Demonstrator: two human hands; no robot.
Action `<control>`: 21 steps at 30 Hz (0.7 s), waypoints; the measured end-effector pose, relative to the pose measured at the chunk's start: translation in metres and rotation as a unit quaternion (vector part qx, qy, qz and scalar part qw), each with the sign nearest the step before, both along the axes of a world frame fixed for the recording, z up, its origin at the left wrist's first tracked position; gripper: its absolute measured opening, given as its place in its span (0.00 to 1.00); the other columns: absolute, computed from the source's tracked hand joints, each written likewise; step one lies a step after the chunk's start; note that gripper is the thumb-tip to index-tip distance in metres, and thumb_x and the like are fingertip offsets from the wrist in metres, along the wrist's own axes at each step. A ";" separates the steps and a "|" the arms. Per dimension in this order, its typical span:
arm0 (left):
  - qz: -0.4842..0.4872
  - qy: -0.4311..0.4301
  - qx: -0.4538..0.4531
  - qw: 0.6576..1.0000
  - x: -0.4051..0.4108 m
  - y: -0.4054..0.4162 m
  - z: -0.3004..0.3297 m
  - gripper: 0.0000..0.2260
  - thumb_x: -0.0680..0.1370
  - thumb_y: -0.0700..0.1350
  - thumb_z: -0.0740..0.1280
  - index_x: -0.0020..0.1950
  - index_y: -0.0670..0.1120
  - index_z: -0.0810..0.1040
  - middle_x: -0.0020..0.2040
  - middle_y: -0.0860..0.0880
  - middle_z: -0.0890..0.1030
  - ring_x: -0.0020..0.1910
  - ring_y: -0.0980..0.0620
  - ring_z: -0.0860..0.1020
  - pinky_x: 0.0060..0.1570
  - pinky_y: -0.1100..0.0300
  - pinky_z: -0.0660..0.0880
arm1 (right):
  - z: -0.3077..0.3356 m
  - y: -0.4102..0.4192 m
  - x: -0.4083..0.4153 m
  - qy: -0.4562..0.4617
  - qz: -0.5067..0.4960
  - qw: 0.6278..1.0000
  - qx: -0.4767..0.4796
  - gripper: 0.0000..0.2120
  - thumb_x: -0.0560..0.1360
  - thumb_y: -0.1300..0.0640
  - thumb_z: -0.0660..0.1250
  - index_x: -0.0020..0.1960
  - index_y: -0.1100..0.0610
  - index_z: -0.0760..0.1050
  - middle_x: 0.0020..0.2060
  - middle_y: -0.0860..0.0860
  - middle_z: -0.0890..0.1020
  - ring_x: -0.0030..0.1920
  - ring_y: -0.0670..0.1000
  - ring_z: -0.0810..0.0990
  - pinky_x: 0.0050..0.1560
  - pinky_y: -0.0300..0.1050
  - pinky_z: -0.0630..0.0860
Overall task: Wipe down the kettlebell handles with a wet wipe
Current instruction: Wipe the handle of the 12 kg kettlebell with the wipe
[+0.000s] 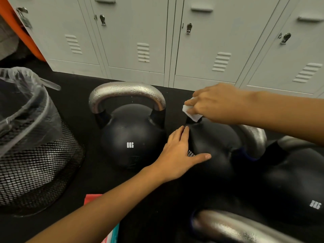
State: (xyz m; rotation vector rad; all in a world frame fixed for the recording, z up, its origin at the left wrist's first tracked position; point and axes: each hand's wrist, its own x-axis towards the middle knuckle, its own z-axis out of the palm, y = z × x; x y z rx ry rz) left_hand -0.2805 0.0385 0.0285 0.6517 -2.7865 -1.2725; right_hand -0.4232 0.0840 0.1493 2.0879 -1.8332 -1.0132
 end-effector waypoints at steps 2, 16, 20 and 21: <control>0.000 -0.003 0.000 1.000 0.001 -0.001 0.000 0.45 0.74 0.64 0.65 0.79 0.47 0.44 0.79 0.51 0.46 0.77 0.54 0.44 0.76 0.51 0.49 | -0.001 -0.013 0.006 0.023 -0.019 1.000 0.009 0.16 0.83 0.56 0.55 0.69 0.54 0.71 0.63 0.51 0.77 0.61 0.56 0.77 0.49 0.47 0.78; -0.012 -0.018 0.003 1.000 0.002 -0.001 0.002 0.45 0.74 0.63 0.66 0.79 0.48 0.42 0.79 0.51 0.44 0.77 0.51 0.45 0.76 0.48 0.50 | 0.047 0.039 -0.005 -0.224 -0.215 0.945 -0.107 0.22 0.79 0.44 0.59 0.73 0.42 0.68 0.36 0.48 0.77 0.46 0.51 0.76 0.43 0.42 0.67; -0.013 -0.020 -0.002 1.000 0.001 -0.002 0.001 0.45 0.74 0.64 0.65 0.79 0.48 0.42 0.79 0.51 0.44 0.77 0.51 0.45 0.76 0.48 0.50 | 0.025 0.016 0.006 -0.169 -0.175 0.964 -0.105 0.23 0.79 0.46 0.51 0.66 0.52 0.76 0.56 0.56 0.81 0.55 0.57 0.79 0.56 0.49 0.76; -0.014 -0.020 -0.003 1.000 0.001 -0.001 0.001 0.45 0.74 0.65 0.65 0.79 0.48 0.42 0.79 0.51 0.44 0.77 0.51 0.45 0.76 0.48 0.51 | 0.017 0.008 0.009 -0.135 -0.161 0.972 -0.104 0.19 0.81 0.50 0.53 0.65 0.53 0.76 0.56 0.56 0.80 0.55 0.57 0.79 0.53 0.48 0.77</control>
